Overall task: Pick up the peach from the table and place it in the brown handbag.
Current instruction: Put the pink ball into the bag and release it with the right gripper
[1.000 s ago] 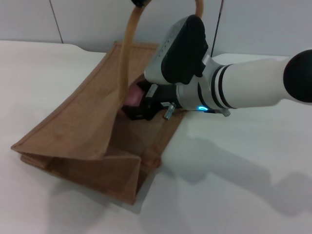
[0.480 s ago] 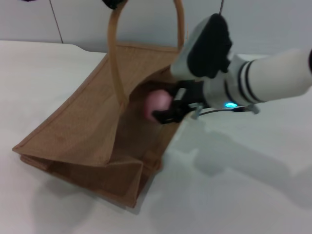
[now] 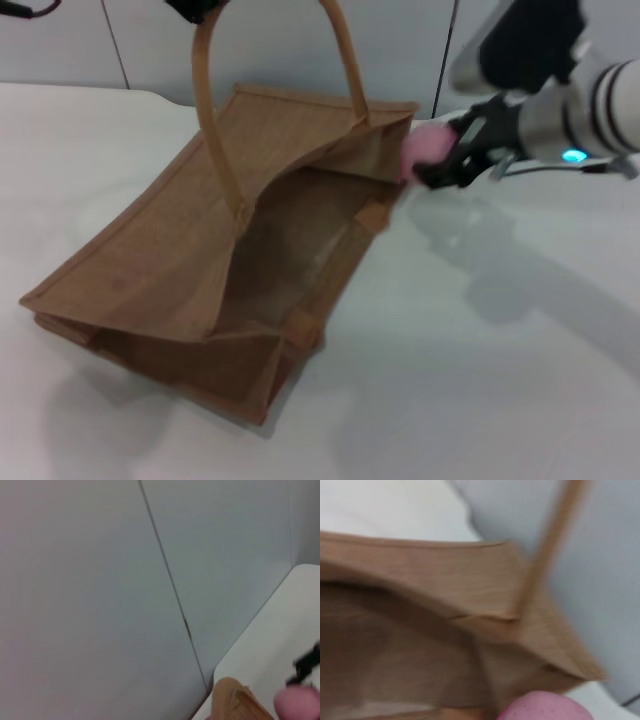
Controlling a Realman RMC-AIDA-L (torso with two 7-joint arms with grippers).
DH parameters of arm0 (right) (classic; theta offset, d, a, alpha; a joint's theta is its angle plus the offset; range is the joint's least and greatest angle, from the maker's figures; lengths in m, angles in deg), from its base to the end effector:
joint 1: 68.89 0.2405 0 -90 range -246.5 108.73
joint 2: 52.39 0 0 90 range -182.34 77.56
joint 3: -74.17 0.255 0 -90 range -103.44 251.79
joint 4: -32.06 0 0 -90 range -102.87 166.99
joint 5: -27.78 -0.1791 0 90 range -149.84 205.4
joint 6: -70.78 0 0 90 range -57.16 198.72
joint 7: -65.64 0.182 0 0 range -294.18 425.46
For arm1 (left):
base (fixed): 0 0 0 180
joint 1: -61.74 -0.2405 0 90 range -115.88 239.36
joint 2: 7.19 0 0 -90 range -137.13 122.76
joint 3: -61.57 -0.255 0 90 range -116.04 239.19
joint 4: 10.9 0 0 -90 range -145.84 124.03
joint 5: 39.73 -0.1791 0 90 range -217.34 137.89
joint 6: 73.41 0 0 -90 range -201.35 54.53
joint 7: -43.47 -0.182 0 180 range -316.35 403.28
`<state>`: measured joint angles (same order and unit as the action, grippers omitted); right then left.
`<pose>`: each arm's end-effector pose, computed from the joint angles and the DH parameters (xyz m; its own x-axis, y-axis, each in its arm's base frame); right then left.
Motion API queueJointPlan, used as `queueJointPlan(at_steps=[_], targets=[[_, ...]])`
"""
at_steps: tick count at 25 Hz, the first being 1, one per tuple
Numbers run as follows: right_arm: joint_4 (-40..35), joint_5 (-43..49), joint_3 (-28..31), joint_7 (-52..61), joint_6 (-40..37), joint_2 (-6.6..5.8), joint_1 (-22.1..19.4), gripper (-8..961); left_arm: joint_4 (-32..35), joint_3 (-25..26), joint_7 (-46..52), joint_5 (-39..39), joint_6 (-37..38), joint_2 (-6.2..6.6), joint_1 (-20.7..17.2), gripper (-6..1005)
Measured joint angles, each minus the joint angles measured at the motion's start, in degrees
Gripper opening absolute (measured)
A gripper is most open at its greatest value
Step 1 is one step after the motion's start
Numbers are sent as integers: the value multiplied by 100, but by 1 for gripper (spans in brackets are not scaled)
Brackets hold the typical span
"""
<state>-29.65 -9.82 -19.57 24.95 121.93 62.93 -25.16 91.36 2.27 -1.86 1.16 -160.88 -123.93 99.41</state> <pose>0.1536 0.4223 -0.0604 0.9521 -0.2938 0.0844 -0.1900 -0.7852 -0.5894 -0.1007 0.3848 0.0885 0.9632 0.2228 0.1504 0.2657 -0.7040 -0.6587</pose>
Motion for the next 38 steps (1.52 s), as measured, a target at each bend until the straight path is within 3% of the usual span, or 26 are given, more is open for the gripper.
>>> queueJointPlan(at_steps=[4, 12, 21, 38], targets=[[-390, 65, 171, 22, 136, 17, -193, 721, -74, 20, -11, 10, 34, 7, -16, 52], [-419, -400, -627, 93, -34, 59, -254, 720, -39, 24, -12, 15, 88, 12, 104, 49], [-263, -1061, -1602, 99, -745, 60, -112, 715, -24, -48, 27, 128, 87, -9, 333, 46], [271, -1609, -2164, 44, -1648, 73, 189, 715, 136, -429, 160, 422, 161, -28, 484, 45]])
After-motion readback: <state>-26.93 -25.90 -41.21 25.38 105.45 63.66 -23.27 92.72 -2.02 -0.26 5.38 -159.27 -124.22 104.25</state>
